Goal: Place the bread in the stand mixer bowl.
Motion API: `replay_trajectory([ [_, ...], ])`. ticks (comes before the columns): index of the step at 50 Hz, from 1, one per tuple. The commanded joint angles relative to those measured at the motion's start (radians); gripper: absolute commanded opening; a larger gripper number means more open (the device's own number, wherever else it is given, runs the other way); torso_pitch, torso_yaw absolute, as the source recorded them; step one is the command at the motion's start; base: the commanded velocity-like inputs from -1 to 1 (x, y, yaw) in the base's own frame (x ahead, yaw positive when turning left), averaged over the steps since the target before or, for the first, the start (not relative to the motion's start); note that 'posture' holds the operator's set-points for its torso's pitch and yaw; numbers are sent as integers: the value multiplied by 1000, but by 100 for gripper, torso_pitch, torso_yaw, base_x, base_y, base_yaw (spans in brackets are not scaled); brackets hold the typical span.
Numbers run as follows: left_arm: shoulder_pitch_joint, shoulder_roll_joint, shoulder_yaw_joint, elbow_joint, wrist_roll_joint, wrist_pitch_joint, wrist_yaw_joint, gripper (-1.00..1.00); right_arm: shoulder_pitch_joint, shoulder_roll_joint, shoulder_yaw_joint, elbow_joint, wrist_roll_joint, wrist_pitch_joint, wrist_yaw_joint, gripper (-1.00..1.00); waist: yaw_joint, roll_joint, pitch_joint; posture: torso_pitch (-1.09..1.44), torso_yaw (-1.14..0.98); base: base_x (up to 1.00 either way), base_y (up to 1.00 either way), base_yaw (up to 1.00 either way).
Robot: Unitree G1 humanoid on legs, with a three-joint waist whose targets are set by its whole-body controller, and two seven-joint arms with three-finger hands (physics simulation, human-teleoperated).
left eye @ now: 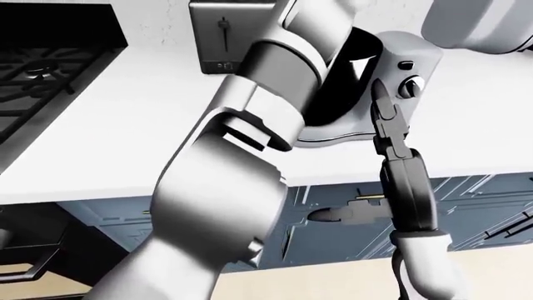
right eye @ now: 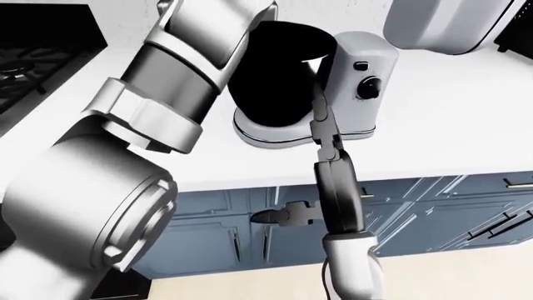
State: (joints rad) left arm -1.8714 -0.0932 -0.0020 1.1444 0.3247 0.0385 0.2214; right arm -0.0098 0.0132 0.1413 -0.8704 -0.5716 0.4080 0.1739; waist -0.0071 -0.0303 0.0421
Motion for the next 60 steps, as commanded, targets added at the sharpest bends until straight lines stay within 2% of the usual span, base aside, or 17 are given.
replay_trajectory([
  [1, -38, 14, 5, -34, 6, -22, 14, -97, -11, -1, -4, -31, 3, -30, -11, 98, -1, -5, -24, 0, 0, 0, 0, 0],
  [2, -37, 15, 4, -32, 9, -22, 14, -54, -10, -1, -5, -30, 5, -32, -13, 98, -1, -5, -24, 0, 0, 0, 0, 0],
  [3, -39, 15, 5, -33, 9, -20, 13, -48, -10, -1, -5, -27, 6, -34, -13, 98, -1, -5, -24, 0, 0, 0, 0, 0],
  [4, -42, 16, 4, -35, 12, -20, 14, -25, -11, -1, -6, -24, 8, -35, -14, 98, -1, -5, -24, 0, 0, 0, 0, 0],
  [5, -45, 18, 8, -29, 10, -16, 14, 36, -10, -1, -6, -25, 8, -36, -14, 98, -1, -5, -24, 0, 0, 0, 0, 0],
  [6, -46, 18, 11, -29, 6, -15, 12, 33, -10, -1, -6, -25, 8, -36, -14, 98, -1, -4, -24, 0, 0, 0, 0, 0],
  [8, -44, 19, 11, -27, 7, -12, 15, 100, -12, -1, -5, -25, 7, -34, -14, 98, -1, -4, -24, 0, 0, 0, 0, 0],
  [26, -56, 31, 20, -17, -6, -16, 27, 100, -17, 0, -5, -11, 11, -40, -19, 98, -2, -3, -25, 0, 0, 0, 0, 0],
  [42, -101, 83, 46, -4, -66, -20, 35, 100, -13, -2, -5, -33, -2, -28, -12, 98, -2, 0, -22, 0, 0, 0, 0, 0],
  [55, -136, 156, 67, -16, -126, -38, 4, 100, 8, -7, -20, -40, 7, -49, -17, 98, -3, 4, -19, 0, 0, 0, 0, 0],
  [60, -118, 193, 75, -20, -142, -68, -4, 100, 5, -7, -20, -29, 6, -57, -21, 98, -4, 6, -17, 0, 0, 0, 0, 0],
])
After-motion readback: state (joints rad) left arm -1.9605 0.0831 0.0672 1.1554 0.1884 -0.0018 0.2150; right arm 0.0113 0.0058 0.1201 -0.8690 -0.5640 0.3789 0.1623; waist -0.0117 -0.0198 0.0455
